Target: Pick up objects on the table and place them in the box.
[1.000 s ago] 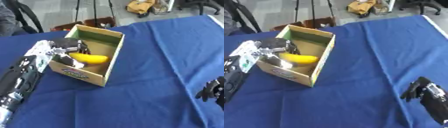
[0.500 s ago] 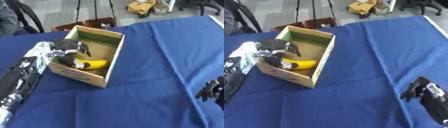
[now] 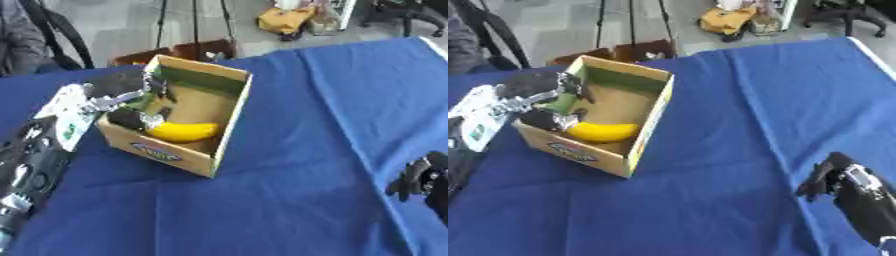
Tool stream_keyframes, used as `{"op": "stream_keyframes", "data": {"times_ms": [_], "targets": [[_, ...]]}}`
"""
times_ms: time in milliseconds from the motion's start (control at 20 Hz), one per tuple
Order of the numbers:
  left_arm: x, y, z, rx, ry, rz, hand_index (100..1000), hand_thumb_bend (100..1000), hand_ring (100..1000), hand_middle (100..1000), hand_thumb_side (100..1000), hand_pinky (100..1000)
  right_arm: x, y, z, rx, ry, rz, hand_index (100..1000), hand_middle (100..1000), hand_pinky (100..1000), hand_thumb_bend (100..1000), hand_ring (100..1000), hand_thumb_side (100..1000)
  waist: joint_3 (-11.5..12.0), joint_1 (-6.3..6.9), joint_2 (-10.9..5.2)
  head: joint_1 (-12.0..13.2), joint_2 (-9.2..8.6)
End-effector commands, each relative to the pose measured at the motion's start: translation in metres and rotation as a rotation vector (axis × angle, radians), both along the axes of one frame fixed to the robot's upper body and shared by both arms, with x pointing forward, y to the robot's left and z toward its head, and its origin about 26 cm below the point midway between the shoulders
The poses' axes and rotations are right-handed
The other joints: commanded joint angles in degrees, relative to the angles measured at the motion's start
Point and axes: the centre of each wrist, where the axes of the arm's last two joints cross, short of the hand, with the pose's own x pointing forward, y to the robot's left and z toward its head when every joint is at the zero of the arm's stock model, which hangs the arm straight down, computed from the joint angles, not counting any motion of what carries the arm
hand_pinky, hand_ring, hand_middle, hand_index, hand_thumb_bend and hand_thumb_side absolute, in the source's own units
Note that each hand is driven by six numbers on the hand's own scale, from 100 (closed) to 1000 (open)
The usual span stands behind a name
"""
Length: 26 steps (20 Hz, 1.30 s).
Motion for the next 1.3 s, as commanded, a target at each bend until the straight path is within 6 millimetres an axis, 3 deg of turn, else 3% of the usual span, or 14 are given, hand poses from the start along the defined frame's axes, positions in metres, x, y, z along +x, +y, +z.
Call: {"op": "stream_keyframes", "data": {"times_ms": [50, 350, 550, 850, 1300], "targets": [[-0.027, 0.005, 0.036, -0.175, -0.048, -0.054, 730, 100, 579, 591, 747, 617, 0.0, -0.006, 0.007, -0.006, -0.02, -0.012, 500, 309, 518, 100, 372, 799, 1.0, -0.4, -1.23, -0.8, -0.05], [-0.085, 0.003, 0.03, -0.464, 0.114, -0.164, 715, 100, 552, 565, 756, 594, -0.002, -0.011, 0.008, 0.002, -0.019, -0.033, 500, 310, 518, 100, 372, 797, 4.0, -0.6, -1.85, -1.7, 0.23], [-0.109, 0.01, 0.002, -0.545, 0.231, -0.155, 706, 100, 535, 546, 762, 575, -0.004, -0.014, 0.005, 0.006, -0.008, -0.048, 500, 310, 518, 100, 372, 795, 5.9, -0.81, -2.42, -2.3, 1.55], [-0.124, 0.011, -0.025, -0.668, 0.328, -0.13, 699, 138, 521, 531, 790, 561, -0.005, -0.016, 0.003, 0.015, -0.005, -0.056, 501, 311, 518, 100, 372, 792, 7.2, -1.48, -2.96, -2.6, 2.78], [-0.133, 0.011, -0.061, -0.71, 0.469, -0.084, 697, 169, 512, 521, 850, 556, -0.007, -0.017, 0.002, 0.02, -0.005, -0.07, 501, 311, 519, 100, 372, 792, 8.1, -2.1, -2.69, -3.0, 3.0]]}}
